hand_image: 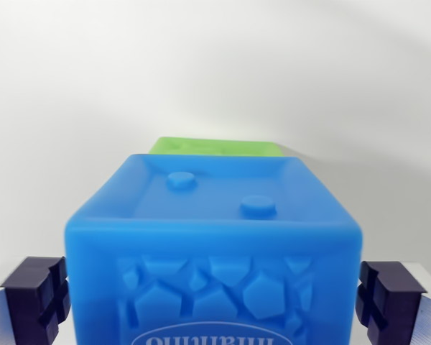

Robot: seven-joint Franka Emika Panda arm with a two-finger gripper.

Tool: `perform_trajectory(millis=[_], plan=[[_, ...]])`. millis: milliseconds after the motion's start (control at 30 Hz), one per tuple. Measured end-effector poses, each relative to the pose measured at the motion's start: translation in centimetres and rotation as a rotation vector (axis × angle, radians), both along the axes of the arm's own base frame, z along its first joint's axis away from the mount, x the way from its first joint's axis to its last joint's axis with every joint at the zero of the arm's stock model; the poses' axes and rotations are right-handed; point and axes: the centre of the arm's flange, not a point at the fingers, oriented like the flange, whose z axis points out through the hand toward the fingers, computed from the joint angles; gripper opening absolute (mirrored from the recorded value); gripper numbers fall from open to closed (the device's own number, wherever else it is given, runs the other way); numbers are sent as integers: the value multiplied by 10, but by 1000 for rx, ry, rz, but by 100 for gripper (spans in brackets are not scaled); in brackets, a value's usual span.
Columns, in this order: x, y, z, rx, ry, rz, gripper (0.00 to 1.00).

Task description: Stack cube

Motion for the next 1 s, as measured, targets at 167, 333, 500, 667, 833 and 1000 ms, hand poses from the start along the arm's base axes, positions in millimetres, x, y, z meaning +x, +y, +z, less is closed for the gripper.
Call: perform_trajectory(millis=[167, 333, 500, 667, 833, 1000], plan=[[0, 0, 0, 0, 0, 0, 100], [0, 0, 3, 0, -1, 1, 100], [1, 0, 13, 0, -3, 1, 100], [1, 0, 24, 0, -3, 2, 100], [1, 0, 38, -1, -5, 3, 100], [1, 0, 53, -1, -5, 3, 100]])
